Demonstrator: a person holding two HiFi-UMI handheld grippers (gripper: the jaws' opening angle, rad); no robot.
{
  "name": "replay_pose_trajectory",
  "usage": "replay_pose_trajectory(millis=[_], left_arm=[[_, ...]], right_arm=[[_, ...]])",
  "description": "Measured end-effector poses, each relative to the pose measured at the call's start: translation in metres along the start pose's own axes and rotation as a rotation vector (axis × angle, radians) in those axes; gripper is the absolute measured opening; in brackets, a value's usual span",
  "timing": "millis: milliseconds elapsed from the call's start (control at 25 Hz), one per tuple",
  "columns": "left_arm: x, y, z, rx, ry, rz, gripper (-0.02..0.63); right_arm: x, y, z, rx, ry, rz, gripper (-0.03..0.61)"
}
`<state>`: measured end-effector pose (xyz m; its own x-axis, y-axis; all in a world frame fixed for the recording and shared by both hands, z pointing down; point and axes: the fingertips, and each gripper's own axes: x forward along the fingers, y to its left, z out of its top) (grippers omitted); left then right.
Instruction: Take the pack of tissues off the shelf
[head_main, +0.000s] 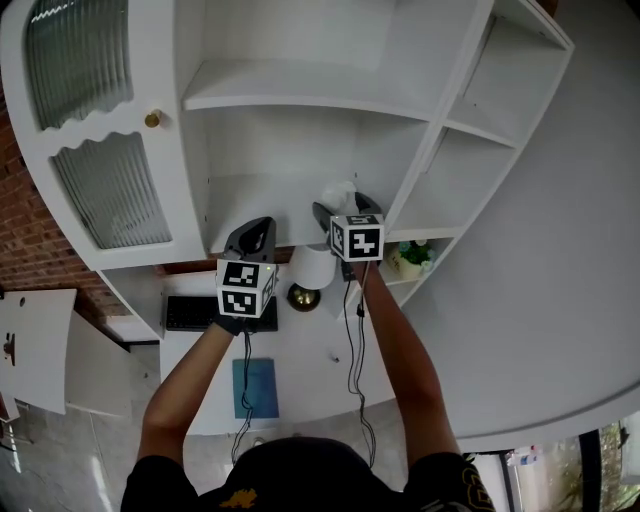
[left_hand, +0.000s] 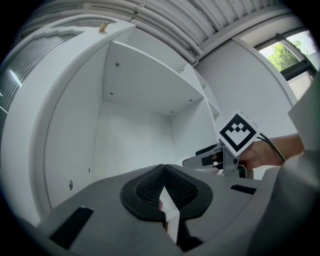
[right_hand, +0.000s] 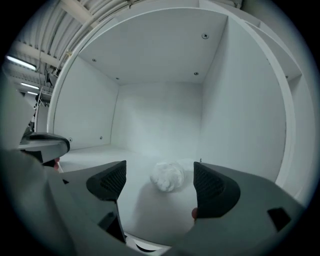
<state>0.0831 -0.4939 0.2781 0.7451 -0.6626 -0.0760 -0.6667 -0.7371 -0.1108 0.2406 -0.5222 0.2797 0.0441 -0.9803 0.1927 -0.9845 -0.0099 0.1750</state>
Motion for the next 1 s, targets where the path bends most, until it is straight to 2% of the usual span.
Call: replay_pose_trajectory(millis=[240, 440, 520, 600, 640, 760, 840, 1000], left_arm=[[0.005, 0.001, 0.001, -0.002, -0.004, -0.002, 0.014], [0.004, 0.000, 0.004, 0.001, -0.008, -0.001, 0.014], [0.004, -0.001, 0.005, 0.002, -0.011, -0.002, 0.014], [0.003, -0.003, 0.006, 0.005, -0.016, -0.007, 0.014], [0.002, -0.003, 0.007, 0.006, -0.020, -0.010, 0.014], [0.001, -0.004, 0.009, 0.012, -0.023, -0.013, 0.014], [-0.001, -0.004, 0.009, 0.015, -0.020, -0.011, 0.014], [-0.004, -0.005, 0.013, 0.016, -0.033, -0.012, 0.014]], right_arm=[[0.016, -0.004, -0.007, -0.037, 0.067, -0.017, 0.421], [0.018, -0.005, -0.007, -0.041, 0.080, -0.017, 0.374], [0.018, -0.007, -0.008, -0.063, 0.094, -0.028, 0.328], [0.018, -0.011, -0.010, -0.095, 0.107, -0.051, 0.234], [0.017, -0.013, -0.010, -0.104, 0.110, -0.059, 0.207], [0.016, -0.016, -0.012, -0.106, 0.125, -0.074, 0.172], [0.013, -0.017, -0.014, -0.108, 0.139, -0.091, 0.118], [0.016, -0.015, -0.014, -0.135, 0.127, -0.078, 0.085]])
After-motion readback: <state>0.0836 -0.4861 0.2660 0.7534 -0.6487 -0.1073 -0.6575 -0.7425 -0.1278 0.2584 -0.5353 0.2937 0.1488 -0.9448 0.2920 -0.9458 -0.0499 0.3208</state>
